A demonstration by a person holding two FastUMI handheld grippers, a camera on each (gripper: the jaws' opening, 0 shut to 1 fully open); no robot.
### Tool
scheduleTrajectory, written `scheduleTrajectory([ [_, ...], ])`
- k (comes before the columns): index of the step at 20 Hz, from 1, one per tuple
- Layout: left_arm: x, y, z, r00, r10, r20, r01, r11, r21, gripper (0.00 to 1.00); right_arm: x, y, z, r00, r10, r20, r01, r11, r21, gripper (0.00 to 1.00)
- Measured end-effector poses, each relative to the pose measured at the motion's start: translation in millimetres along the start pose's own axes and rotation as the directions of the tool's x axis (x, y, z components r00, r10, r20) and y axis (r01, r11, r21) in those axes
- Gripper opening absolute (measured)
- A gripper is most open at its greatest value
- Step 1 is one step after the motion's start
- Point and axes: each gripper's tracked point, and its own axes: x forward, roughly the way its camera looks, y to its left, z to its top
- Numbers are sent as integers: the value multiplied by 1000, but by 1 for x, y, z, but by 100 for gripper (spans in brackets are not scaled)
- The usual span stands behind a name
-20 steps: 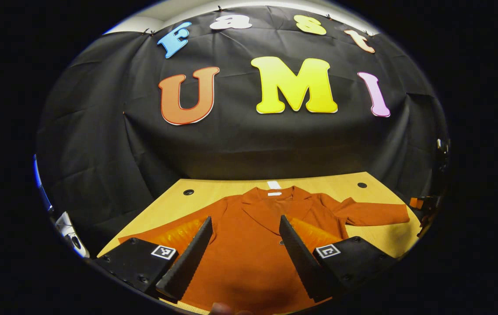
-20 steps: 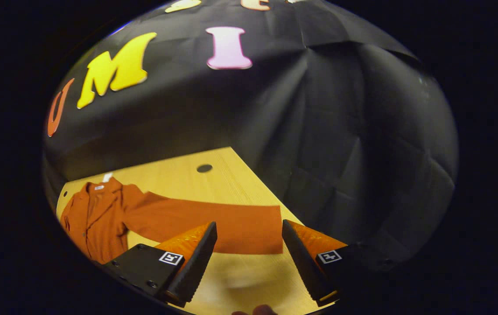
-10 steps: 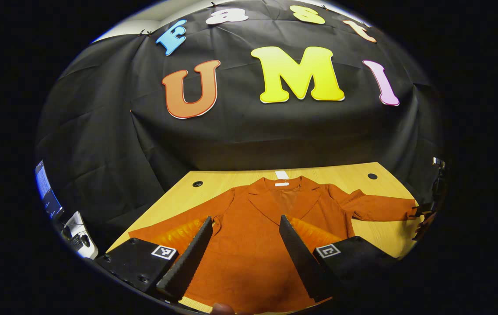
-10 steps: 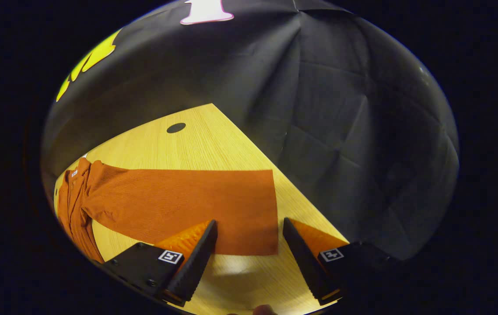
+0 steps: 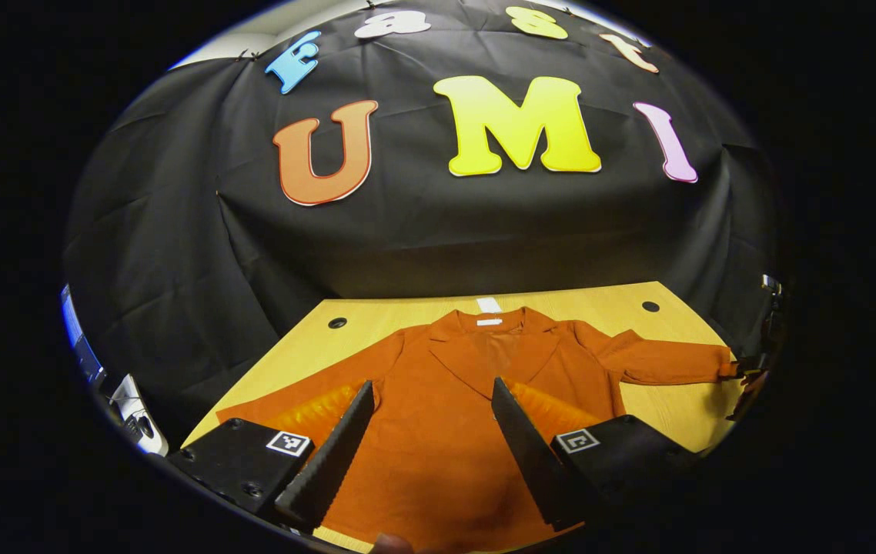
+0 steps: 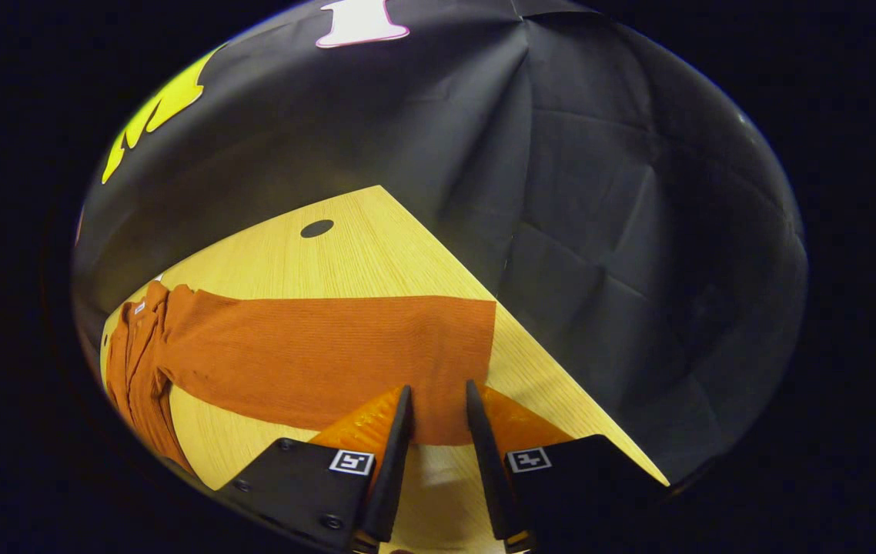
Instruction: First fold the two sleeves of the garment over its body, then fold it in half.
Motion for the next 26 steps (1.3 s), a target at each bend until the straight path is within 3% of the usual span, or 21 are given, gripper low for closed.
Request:
scheduleTrajectory([
  [2, 0, 10, 2, 1000, 5, 7, -5, 1000, -7, 99, 3, 1, 1, 1000, -13, 0, 13, 1000, 12, 12],
  [5, -1, 27, -2, 1000, 18, 8, -18, 999, -28, 99, 1, 2, 2, 999, -26, -28, 26, 1000, 12, 12],
  [6, -1, 33, -3, 1000, 24, 6, -23, 999, -31, 99, -5, 4, 8, 999, -24, -22, 24, 999, 41, 6],
  [9, -1, 53, -6, 999, 39, 10, -38, 998, -53, 99, -19, 10, 32, 999, -36, 39, 34, 998, 56, 6],
  [13, 2, 75, -11, 999, 43, 15, -42, 995, -86, 99, -48, 40, 77, 991, -15, 134, 19, 999, -29, 6],
  [16, 4, 96, -17, 998, 52, 25, -49, 992, -113, 99, -72, 93, 122, 975, 33, 221, -10, 995, -102, 6],
  [20, 4, 136, -28, 997, 76, 32, -71, 985, -158, 100, -117, 193, 165, 944, 133, 302, -81, 981, -179, 6],
  [26, 3, 210, -49, 987, 160, 18, -151, 961, -232, 100, -168, 361, 169, 895, 304, 325, -213, 934, -286, 6],
])
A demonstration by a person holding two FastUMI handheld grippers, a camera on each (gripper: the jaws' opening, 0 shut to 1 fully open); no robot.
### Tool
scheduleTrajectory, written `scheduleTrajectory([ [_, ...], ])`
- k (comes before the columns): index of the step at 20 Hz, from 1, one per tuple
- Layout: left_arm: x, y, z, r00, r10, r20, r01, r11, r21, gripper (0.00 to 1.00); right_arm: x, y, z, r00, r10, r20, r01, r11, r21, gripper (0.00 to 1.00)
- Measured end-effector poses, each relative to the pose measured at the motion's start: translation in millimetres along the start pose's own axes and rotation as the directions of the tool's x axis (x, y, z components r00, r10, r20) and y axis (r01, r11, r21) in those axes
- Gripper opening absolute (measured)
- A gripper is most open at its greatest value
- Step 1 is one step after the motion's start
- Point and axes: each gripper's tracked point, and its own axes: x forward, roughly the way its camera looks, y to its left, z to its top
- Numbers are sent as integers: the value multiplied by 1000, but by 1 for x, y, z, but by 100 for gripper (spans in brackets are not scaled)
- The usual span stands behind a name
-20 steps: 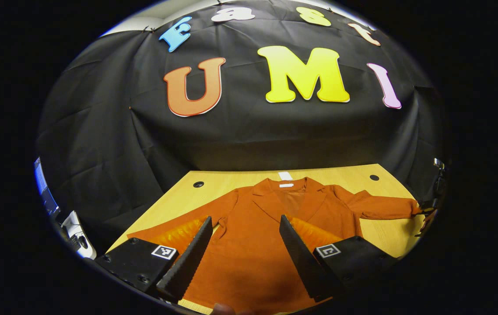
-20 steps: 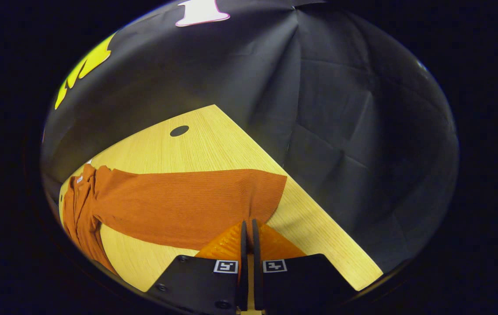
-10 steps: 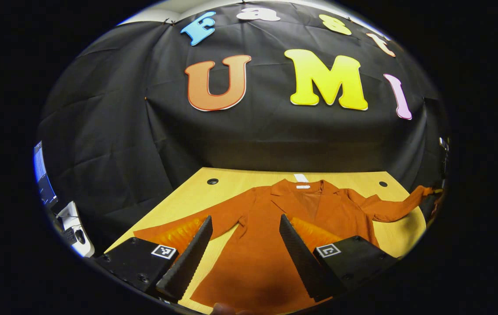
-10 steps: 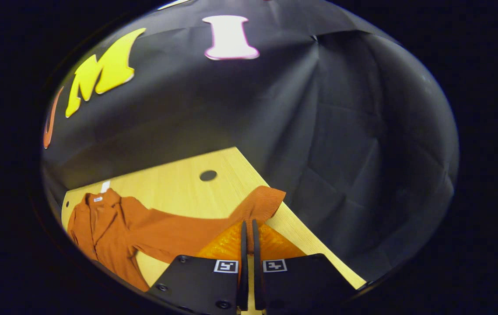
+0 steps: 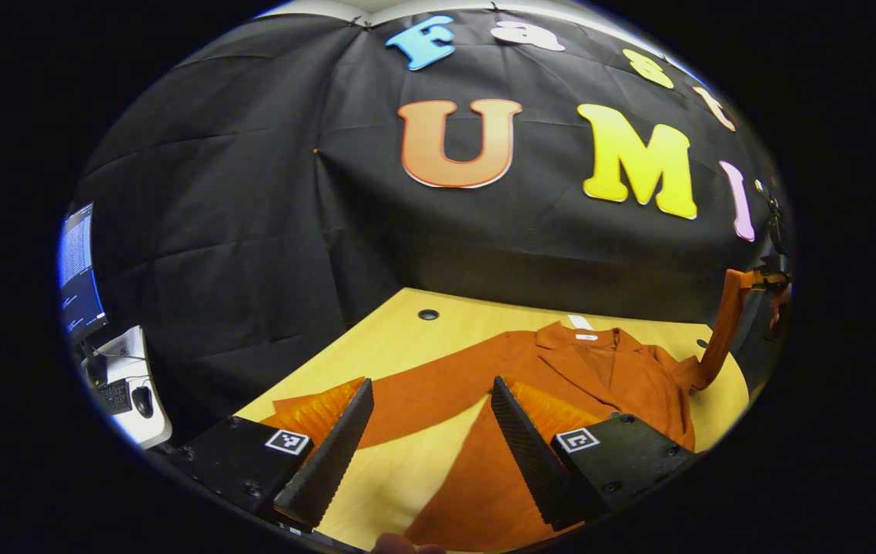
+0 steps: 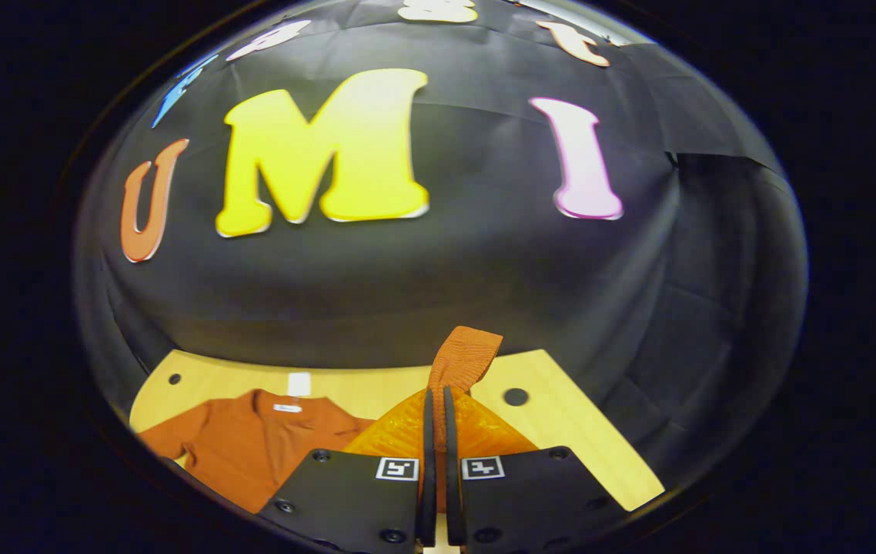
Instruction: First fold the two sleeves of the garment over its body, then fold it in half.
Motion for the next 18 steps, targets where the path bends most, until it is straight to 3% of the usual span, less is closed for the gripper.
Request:
scheduleTrajectory([
  [4, 5, 38, 3, 999, 38, 8, -38, 999, -28, 100, 7, 120, -3, 994, 113, -1, -113, 992, -53, 6],
  [9, 4, 73, -1, 999, 50, 0, -50, 998, -47, 100, 14, 247, -74, 972, 216, -91, -224, 970, -90, 6],
  [13, -3, 101, 2, 998, 68, 14, -68, 997, -44, 99, 32, 314, -155, 939, 268, -216, -293, 952, -91, 6],
  [18, -18, 127, -10, 995, 103, -12, -104, 994, -44, 99, 50, 349, -225, 915, 238, -327, -284, 953, -102, 9],
])
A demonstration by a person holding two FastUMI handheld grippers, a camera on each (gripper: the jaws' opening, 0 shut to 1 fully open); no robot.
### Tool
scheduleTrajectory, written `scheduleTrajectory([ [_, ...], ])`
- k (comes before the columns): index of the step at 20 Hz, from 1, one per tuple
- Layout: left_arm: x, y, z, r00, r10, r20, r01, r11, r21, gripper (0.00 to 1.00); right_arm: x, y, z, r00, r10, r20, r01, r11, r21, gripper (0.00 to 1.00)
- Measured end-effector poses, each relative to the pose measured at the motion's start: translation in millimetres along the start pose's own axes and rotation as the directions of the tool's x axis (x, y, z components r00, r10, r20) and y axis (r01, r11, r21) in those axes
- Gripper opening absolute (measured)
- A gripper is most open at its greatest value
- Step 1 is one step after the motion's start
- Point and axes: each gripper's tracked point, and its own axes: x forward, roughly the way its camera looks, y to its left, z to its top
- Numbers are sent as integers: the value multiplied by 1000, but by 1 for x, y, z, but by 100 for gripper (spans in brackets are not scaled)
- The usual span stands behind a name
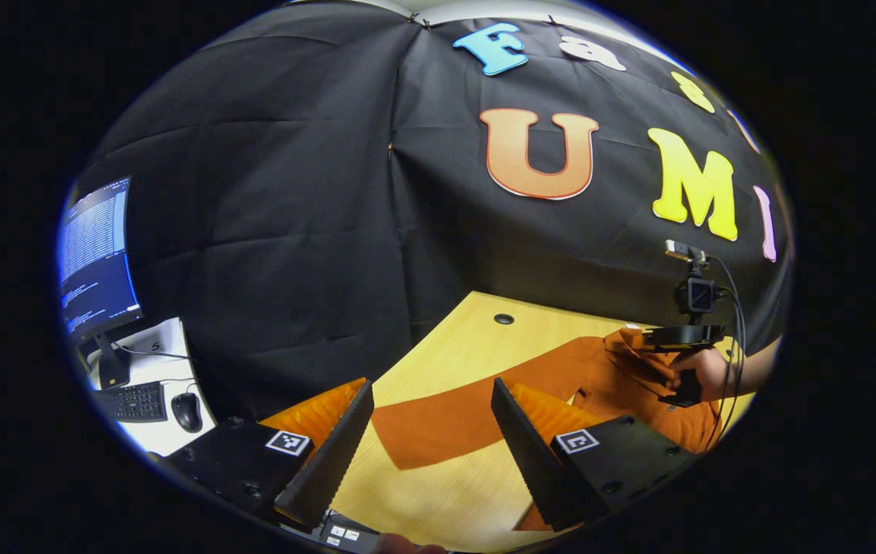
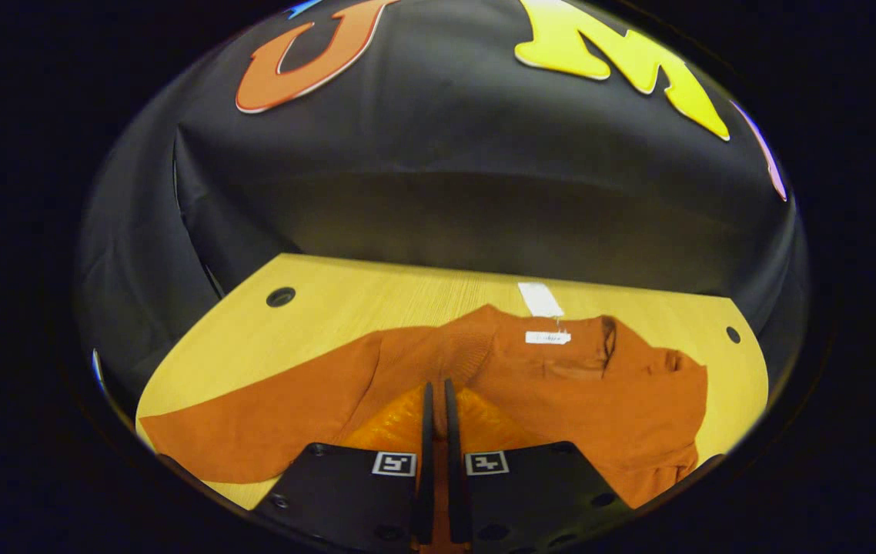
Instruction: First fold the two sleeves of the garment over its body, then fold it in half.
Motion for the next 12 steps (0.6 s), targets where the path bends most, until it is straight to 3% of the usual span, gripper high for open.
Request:
scheduleTrajectory([
  [4, -9, 6, -8, 1000, 16, -24, -16, 1000, 12, 100, 8, 23, -3, 997, 75, -16, -73, 994, 86, 18],
  [8, -3, 0, -10, 1000, 2, -27, -2, 1000, -13, 100, -12, 36, 13, 993, 121, 19, -122, 990, 70, 29],
  [12, 11, -9, -5, 1000, -26, -5, 26, 1000, -10, 100, -50, 44, 34, 979, 191, 72, -193, 981, 29, 33],
])
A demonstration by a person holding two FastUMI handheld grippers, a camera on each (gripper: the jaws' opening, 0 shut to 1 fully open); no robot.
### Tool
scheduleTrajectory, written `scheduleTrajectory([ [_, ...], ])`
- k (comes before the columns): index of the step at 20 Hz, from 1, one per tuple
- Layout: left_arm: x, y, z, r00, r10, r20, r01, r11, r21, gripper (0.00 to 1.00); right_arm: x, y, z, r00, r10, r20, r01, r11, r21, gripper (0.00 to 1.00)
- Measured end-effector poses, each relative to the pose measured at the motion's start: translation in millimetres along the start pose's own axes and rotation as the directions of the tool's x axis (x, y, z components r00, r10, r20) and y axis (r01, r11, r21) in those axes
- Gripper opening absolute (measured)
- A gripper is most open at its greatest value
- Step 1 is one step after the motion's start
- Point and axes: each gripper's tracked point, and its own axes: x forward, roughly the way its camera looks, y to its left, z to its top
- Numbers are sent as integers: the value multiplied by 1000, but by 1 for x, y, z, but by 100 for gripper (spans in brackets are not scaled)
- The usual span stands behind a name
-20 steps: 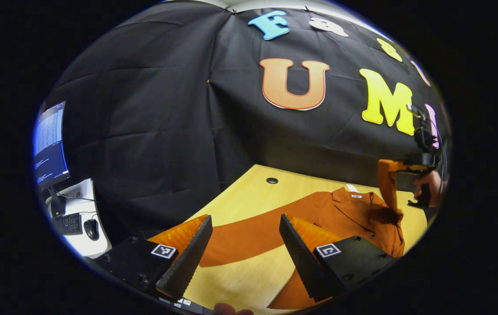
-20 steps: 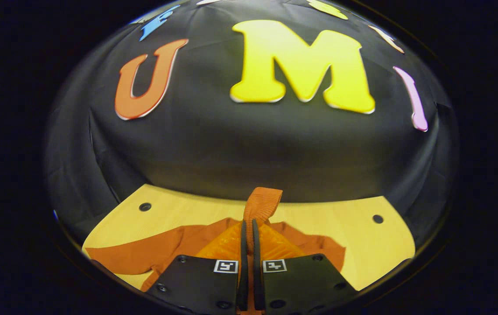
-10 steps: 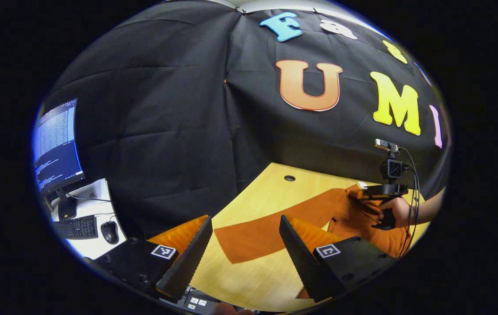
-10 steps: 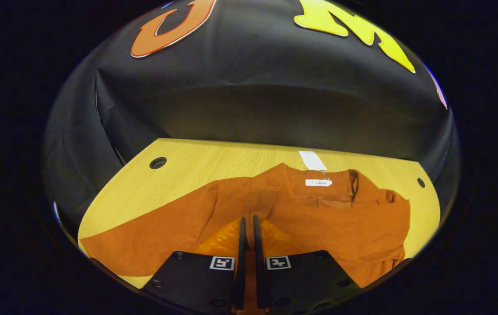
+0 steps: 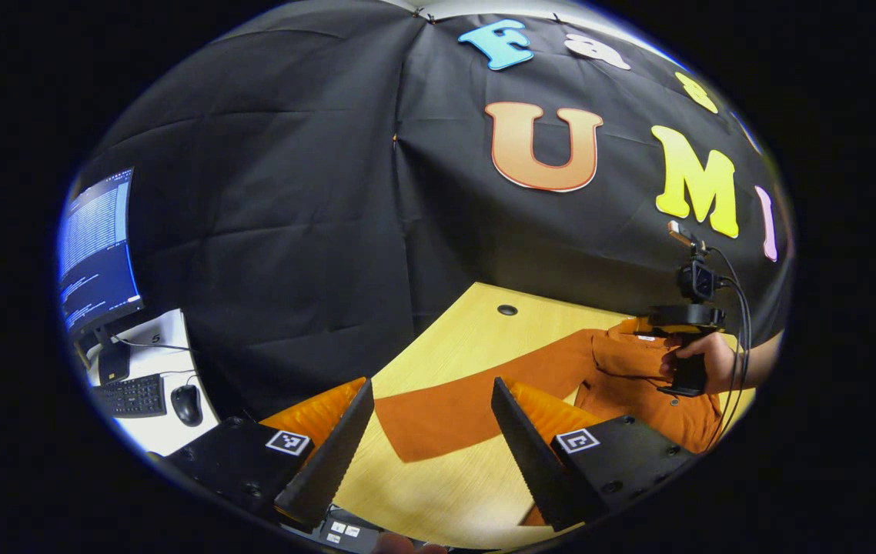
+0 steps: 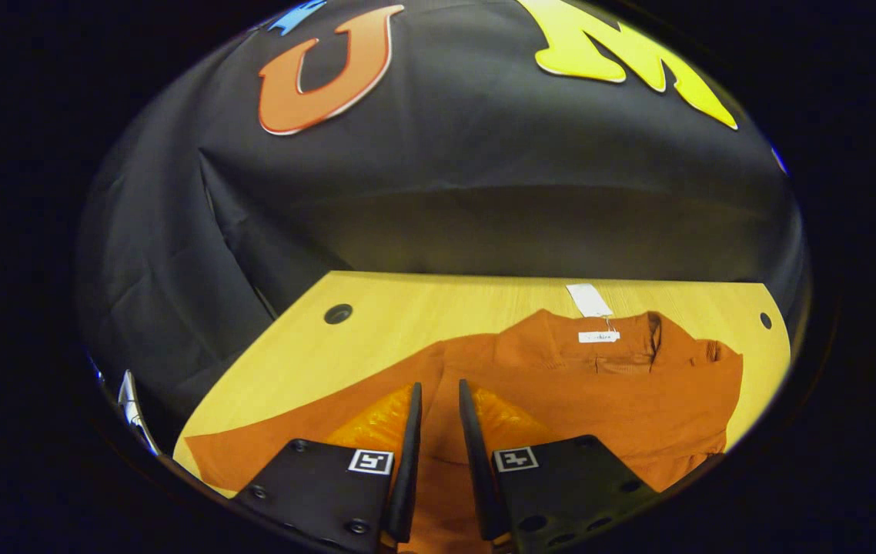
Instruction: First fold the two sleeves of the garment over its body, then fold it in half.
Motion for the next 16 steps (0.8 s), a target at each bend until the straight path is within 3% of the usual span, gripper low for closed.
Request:
scheduleTrajectory([
  [3, 19, -5, -12, 1000, -29, -8, 29, 1000, -2, 100, -44, -2, 23, 997, 24, 69, -21, 999, -40, 37],
  [4, 26, -5, -19, 999, -33, -19, 33, 999, -5, 99, -62, -2, 29, 995, 34, 91, -30, 998, -47, 47],
  [5, 34, -4, -29, 999, -37, -40, 36, 999, -11, 100, -82, 0, 33, 993, 47, 109, -43, 998, -40, 51],
  [7, 49, 2, -50, 996, -32, -88, 30, 999, -24, 100, -123, 7, 38, 986, 95, 135, -88, 995, -54, 70],
  [8, 58, 8, -61, 994, -20, -111, 17, 999, -30, 100, -144, 6, 42, 982, 108, 154, -97, 992, -80, 75],
  [10, 72, 22, -82, 986, 21, -163, -27, 999, -35, 100, -177, -2, 44, 976, 116, 186, -93, 987, -128, 75],
  [12, 84, 40, -96, 976, 91, -196, -94, 996, -5, 100, -206, -23, 40, 975, 85, 204, -53, 986, -157, 81],
  [16, 99, 43, -124, 957, 110, -269, -120, 992, -23, 100, -247, -61, 18, 979, 7, 202, 33, 981, -193, 81],
])
